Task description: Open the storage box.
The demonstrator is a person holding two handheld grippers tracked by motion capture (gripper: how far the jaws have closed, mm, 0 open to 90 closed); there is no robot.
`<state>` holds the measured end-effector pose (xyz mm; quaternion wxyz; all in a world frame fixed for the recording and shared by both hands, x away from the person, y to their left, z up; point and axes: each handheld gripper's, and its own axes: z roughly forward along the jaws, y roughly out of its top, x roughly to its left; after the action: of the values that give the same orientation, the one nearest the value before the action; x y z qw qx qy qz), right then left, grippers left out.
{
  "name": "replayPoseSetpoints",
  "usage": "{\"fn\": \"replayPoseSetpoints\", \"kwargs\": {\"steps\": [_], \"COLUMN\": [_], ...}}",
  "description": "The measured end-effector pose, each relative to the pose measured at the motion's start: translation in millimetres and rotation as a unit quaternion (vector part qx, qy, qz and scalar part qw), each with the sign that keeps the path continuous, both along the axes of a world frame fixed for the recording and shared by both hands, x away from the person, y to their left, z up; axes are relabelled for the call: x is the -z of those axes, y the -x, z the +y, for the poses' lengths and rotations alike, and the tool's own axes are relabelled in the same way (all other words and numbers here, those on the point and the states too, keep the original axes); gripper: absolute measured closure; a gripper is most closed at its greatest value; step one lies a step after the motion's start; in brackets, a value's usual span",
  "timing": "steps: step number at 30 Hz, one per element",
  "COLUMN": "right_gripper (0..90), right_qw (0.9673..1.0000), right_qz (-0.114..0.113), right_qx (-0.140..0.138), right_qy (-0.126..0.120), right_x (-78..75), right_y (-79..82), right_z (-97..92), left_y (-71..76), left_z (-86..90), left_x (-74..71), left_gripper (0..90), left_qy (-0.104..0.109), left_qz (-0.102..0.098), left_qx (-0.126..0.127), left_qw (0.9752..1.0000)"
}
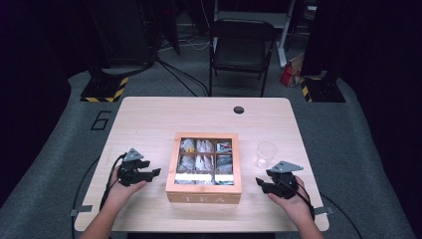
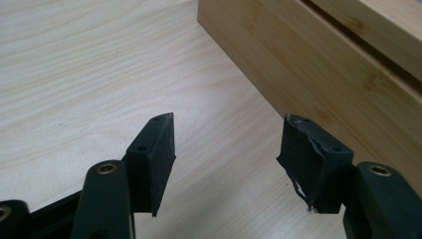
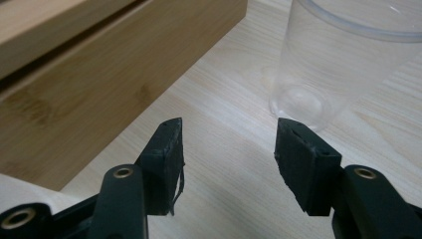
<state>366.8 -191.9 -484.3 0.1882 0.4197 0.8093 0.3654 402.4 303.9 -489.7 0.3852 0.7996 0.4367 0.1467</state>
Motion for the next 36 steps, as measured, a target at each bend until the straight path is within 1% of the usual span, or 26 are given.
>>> {"fn": "replayPoseSetpoints", "kwargs": {"steps": [1, 2, 3, 4, 6, 7, 8, 10, 11, 15, 16, 18, 19, 20, 21, 22, 24, 25, 26, 27, 29, 32, 33, 36], "right_gripper": [44.6, 44.4, 43.8, 43.0, 43.2, 43.2, 43.2, 43.4, 43.8, 44.4, 44.6, 45.5, 46.1, 46.2, 46.7, 47.0, 47.3, 47.8, 48.5, 49.8, 50.4, 50.4, 50.3, 50.3], "right_qw": [1.0000, 1.0000, 1.0000, 1.0000, 1.0000, 1.0000, 1.0000, 1.0000, 0.9999, 0.9999, 0.9999, 0.9999, 0.9998, 0.9999, 0.9999, 0.9999, 0.9997, 0.9997, 0.9995, 0.9994, 0.9993, 0.9987, 0.9987, 0.9984], "right_qz": [0.002, 0.002, -0.001, 0.001, 0.002, -0.002, -0.002, -0.005, -0.004, -0.010, -0.009, -0.007, -0.012, -0.012, -0.013, -0.014, -0.017, -0.020, -0.024, -0.026, -0.025, -0.032, -0.029, -0.033], "right_qx": [-0.002, 0.002, 0.002, 0.000, -0.003, -0.001, -0.002, 0.000, 0.000, -0.002, 0.000, -0.001, -0.003, -0.005, -0.004, -0.007, -0.011, -0.015, -0.019, -0.021, -0.026, -0.039, -0.041, -0.045], "right_qy": [-0.003, -0.004, -0.002, -0.003, -0.005, -0.005, -0.001, -0.003, -0.010, -0.012, -0.012, -0.012, -0.013, -0.009, -0.010, -0.007, -0.010, -0.007, -0.008, -0.008, -0.010, -0.010, -0.009, -0.013], "right_x": [-1.7, -3.3, -4.7, -5.7, -7.3, -8.1, -9.8, -11.3, -14.6, -19.6, -20.5, -22.2, -22.7, -23.7, -24.8, -26.3, -29.0, -30.7, -31.7, -32.9, -34.2, -37.3, -38.2, -38.7], "right_y": [1.0, 2.3, 2.7, 3.0, 4.5, 4.8, 5.1, 5.3, 6.2, 8.4, 9.2, 10.7, 11.3, 12.1, 13.3, 14.6, 17.9, 19.4, 20.9, 22.6, 24.2, 28.4, 29.6, 30.6], "right_z": [-0.6, -1.0, -1.9, -2.8, -4.5, -4.7, -5.6, -5.8, -6.1, -5.7, -5.3, -4.4, -3.8, -3.2, -1.8, -1.2, 1.9, 2.8, 4.4, 6.0, 7.8, 15.2, 16.6, 19.4], "left_y": [1.0, 2.0, 2.0, 3.7, 5.5, 6.0, 6.7, 7.9, 9.2, 12.7, 13.5, 15.8, 17.2, 18.8, 20.1, 21.6, 24.5, 26.1, 27.6, 28.8, 30.1, 35.6, 37.1, 40.3], "left_z": [-0.2, -0.8, -0.8, -0.2, 0.1, 0.6, 0.4, 0.6, 0.6, 0.3, 1.0, 1.4, 1.2, 1.2, 1.4, 1.1, 0.6, -0.5, -0.9, -1.4, -1.7, -3.4, -3.5, -3.8], "left_x": [-1.7, -2.1, -2.1, -4.3, -6.6, -8.2, -9.3, -11.4, -13.5, -18.0, -19.6, -21.8, -22.7, -24.1, -25.7, -27.2, -30.8, -31.6, -33.1, -34.0, -35.1, -38.0, -38.8, -41.0], "left_gripper": [38.8, 38.8, 38.8, 38.8, 38.8, 38.8, 38.8, 38.8, 38.8, 39.4, 39.4, 40.3, 40.5, 41.0, 41.1, 41.7, 42.3, 42.9, 43.1, 43.4, 43.7, 44.4, 44.5, 45.4], "left_qy": [0.000, 0.002, 0.002, 0.003, 0.002, -0.001, 0.001, 0.001, 0.005, 0.010, 0.010, 0.010, 0.013, 0.014, 0.014, 0.013, 0.009, 0.009, 0.009, 0.010, 0.010, 0.012, 0.013, 0.014], "left_qz": [0.001, -0.003, -0.003, 0.001, 0.004, 0.007, 0.007, 0.008, 0.004, 0.001, 0.003, 0.003, 0.001, 0.000, -0.001, -0.003, -0.006, -0.011, -0.009, -0.012, -0.010, -0.013, -0.016, -0.020], "left_qx": [0.002, 0.000, 0.000, -0.001, -0.001, 0.001, 0.001, 0.002, 0.002, 0.004, 0.007, 0.009, 0.009, 0.009, 0.014, 0.016, 0.022, 0.020, 0.022, 0.024, 0.027, 0.031, 0.032, 0.034], "left_qw": [1.0000, 1.0000, 1.0000, 1.0000, 1.0000, 1.0000, 1.0000, 1.0000, 1.0000, 0.9999, 0.9999, 0.9999, 0.9999, 0.9999, 0.9998, 0.9998, 0.9997, 0.9997, 0.9997, 0.9996, 0.9995, 0.9993, 0.9993, 0.9991]}}
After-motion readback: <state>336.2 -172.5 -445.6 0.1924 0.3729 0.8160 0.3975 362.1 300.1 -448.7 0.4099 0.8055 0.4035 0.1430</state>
